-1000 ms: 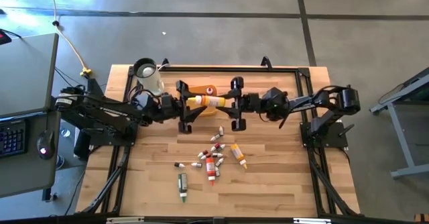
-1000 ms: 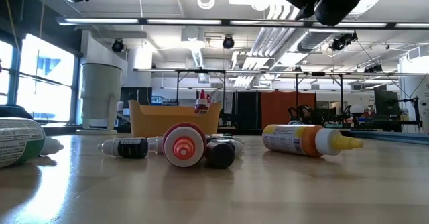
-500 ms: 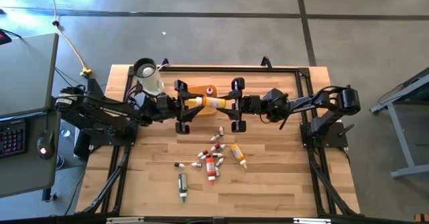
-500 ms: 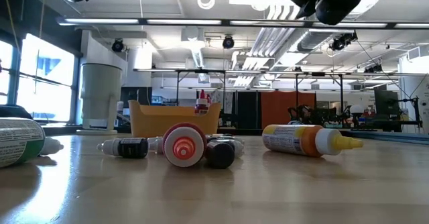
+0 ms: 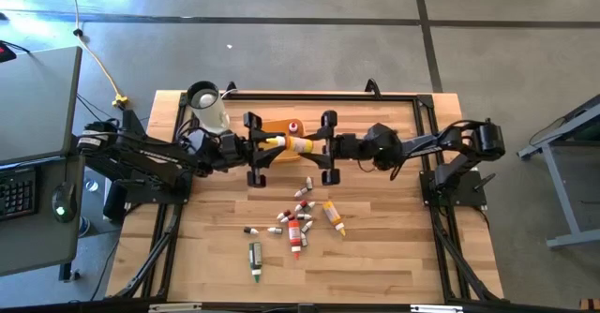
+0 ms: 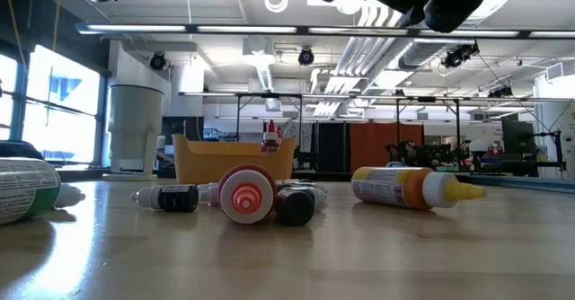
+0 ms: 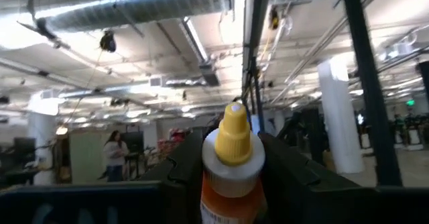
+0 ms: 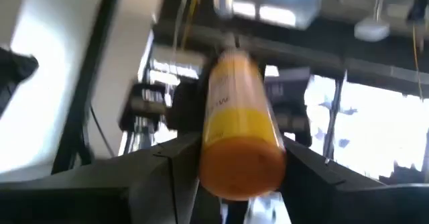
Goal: Pick & Place food coloring
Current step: Put the large yellow food coloring bottle into the yellow bin
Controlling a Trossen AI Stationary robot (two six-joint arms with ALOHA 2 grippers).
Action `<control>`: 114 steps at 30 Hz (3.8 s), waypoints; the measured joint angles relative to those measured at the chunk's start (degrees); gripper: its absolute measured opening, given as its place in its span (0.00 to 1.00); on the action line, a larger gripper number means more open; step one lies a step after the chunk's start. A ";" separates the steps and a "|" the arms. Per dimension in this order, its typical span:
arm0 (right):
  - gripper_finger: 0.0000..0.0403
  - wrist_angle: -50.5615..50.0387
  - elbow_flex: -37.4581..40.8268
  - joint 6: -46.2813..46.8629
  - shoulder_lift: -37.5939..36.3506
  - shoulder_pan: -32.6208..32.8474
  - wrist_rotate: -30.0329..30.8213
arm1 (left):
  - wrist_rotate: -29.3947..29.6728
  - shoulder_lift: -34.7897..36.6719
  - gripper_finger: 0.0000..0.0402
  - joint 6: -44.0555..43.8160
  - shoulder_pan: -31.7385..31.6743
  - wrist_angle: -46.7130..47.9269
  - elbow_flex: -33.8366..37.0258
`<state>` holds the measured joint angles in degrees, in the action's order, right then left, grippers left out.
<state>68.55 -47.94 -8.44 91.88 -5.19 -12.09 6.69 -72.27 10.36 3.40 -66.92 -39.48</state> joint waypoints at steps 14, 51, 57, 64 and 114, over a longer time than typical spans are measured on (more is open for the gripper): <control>0.54 -30.92 0.00 -2.53 -0.46 0.16 26.16 | 23.54 4.79 0.26 -0.84 -0.02 25.92 0.04; 0.55 -40.06 0.02 -1.04 -0.46 3.72 46.15 | 17.37 -19.37 0.26 -26.56 -21.77 43.63 0.00; 0.55 -40.09 0.02 -1.04 -0.46 3.72 46.11 | 18.99 -19.39 0.34 -24.13 -21.79 41.78 0.00; 0.55 -40.13 0.02 -1.04 -0.46 3.74 43.62 | 19.44 -19.39 0.40 -24.10 -21.77 40.87 -0.02; 0.55 -57.22 0.09 13.10 -9.05 25.46 51.04 | -4.29 9.65 0.41 -10.39 -4.22 50.09 0.07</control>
<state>11.33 -47.86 4.66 82.83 20.27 38.95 2.40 -62.62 -0.03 -0.82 -16.83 -39.42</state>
